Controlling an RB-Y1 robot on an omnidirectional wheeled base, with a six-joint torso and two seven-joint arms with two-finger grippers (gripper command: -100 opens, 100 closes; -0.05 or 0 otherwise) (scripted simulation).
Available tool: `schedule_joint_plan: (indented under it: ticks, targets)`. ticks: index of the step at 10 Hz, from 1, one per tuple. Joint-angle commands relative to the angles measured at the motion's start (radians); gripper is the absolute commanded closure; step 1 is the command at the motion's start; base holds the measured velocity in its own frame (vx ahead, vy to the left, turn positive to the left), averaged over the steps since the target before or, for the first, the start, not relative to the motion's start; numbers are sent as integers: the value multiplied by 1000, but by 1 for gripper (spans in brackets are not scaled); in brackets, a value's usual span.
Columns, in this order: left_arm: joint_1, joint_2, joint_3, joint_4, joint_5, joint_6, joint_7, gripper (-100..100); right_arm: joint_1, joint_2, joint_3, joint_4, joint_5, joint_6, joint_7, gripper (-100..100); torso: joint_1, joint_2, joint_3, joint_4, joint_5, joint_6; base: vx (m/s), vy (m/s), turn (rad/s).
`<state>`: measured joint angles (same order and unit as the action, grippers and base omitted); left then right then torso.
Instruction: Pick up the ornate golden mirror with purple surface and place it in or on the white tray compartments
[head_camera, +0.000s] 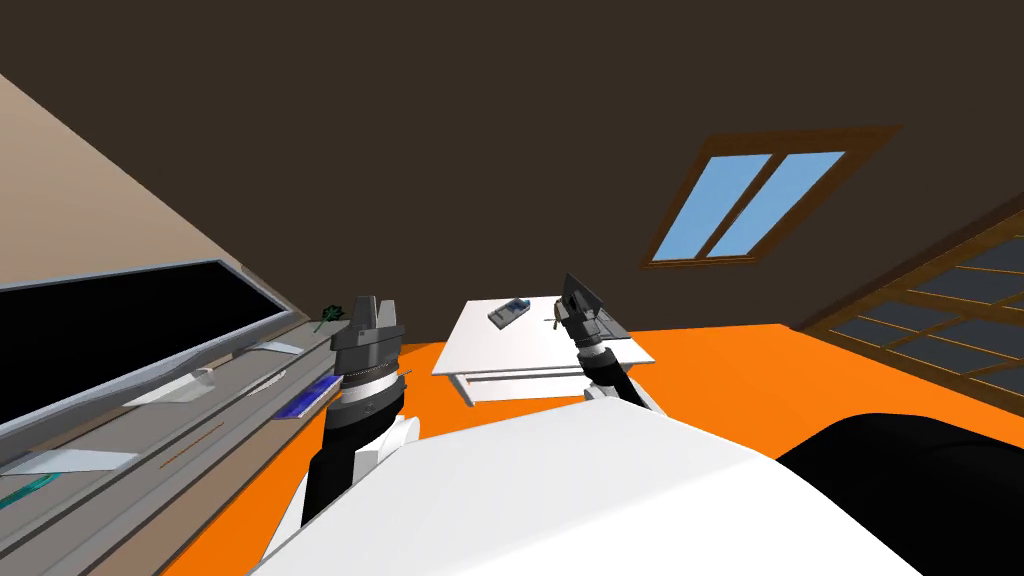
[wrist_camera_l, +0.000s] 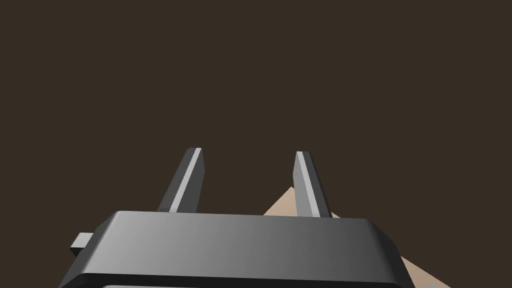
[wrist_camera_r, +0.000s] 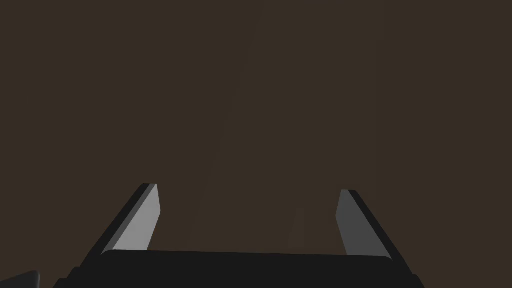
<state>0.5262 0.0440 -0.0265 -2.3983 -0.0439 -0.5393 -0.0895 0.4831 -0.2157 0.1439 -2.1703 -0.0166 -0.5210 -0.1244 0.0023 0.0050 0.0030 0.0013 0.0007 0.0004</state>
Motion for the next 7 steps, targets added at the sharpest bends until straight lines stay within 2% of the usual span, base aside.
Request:
schedule_joint_plan:
  ticks: [1,4,5,7]
  targets:
    - [0,0,0,0,0,0,0,0,2,-33,17,45,-3,14,-12,-100,0,0,0,0,0,0,-44,49,217]
    - [0,0,0,0,0,0,0,0,1,-119,68,142,-13,71,-42,-100,2,0,0,0,0,-1,-63,87,335]
    - [0,0,0,0,0,0,0,0,1,-124,68,156,-13,71,-42,-100,2,0,0,0,0,-1,-49,54,107]
    - [0,0,0,0,0,0,0,0,-2,-181,104,230,-20,113,-62,-100,0,-1,-1,0,0,0,-44,68,282]
